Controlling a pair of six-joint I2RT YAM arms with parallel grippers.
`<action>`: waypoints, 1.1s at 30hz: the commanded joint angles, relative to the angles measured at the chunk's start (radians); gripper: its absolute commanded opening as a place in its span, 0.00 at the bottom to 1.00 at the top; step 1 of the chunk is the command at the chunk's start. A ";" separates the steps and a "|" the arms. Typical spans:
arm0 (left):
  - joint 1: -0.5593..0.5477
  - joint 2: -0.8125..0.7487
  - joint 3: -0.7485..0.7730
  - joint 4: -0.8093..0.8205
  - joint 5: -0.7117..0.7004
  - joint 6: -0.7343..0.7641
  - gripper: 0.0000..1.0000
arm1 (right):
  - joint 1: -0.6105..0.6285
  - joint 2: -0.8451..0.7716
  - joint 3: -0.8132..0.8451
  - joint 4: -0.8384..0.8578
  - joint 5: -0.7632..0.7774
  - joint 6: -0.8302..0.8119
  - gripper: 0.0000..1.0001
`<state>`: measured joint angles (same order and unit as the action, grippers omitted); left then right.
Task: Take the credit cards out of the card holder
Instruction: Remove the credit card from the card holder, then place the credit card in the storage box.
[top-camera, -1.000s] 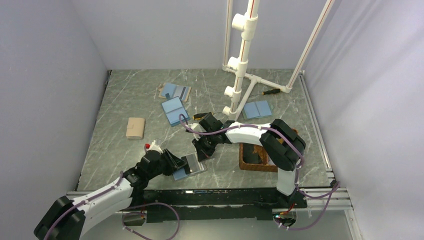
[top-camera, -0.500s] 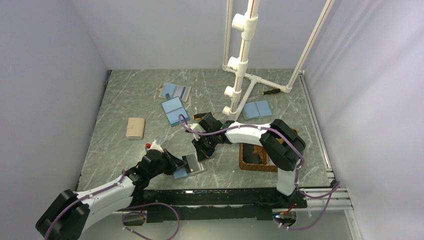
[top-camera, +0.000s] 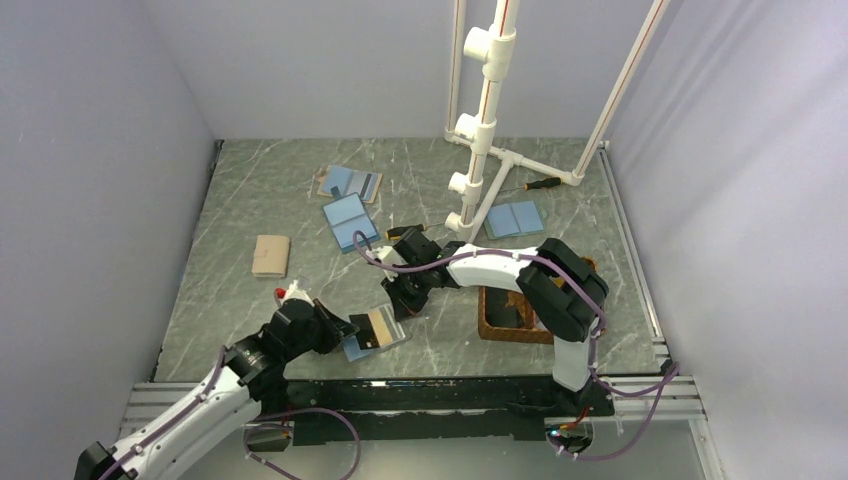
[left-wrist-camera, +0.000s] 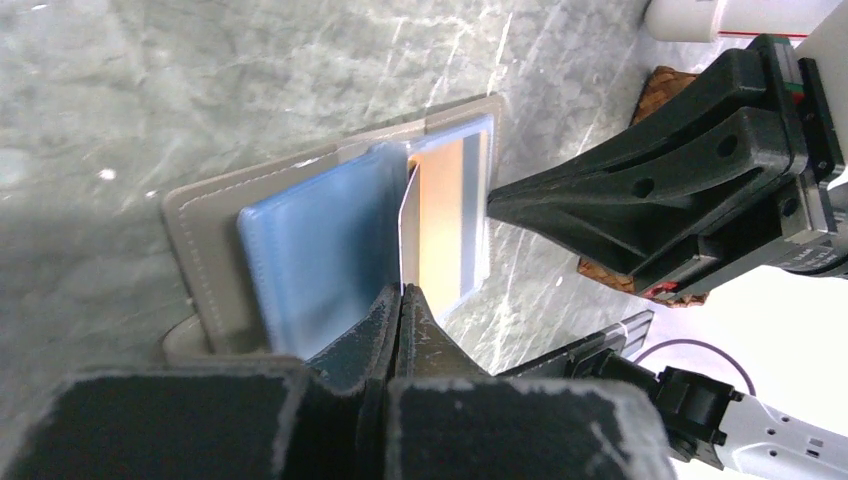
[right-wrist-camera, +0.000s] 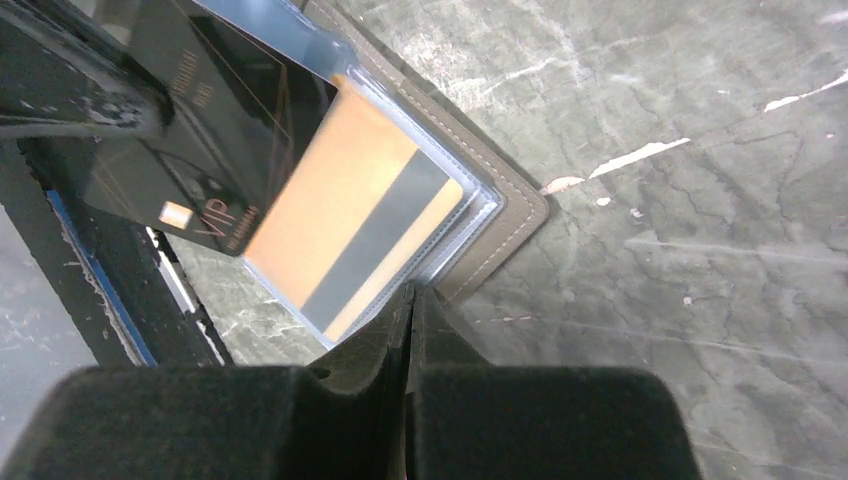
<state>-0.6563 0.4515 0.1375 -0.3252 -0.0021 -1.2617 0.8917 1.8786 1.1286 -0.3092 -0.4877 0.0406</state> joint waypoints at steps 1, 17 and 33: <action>-0.002 -0.052 0.077 -0.212 -0.045 0.027 0.00 | -0.004 0.004 0.021 -0.051 0.066 -0.067 0.00; -0.003 -0.235 0.108 -0.027 0.094 0.366 0.00 | -0.083 -0.197 0.186 -0.643 -0.519 -0.874 0.14; -0.007 0.184 0.073 0.580 0.430 0.615 0.00 | -0.146 -0.463 0.086 -0.713 -0.468 -1.056 0.36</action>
<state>-0.6567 0.5026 0.2043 0.0040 0.3122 -0.7242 0.7906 1.4780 1.2442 -1.0328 -0.9260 -0.9573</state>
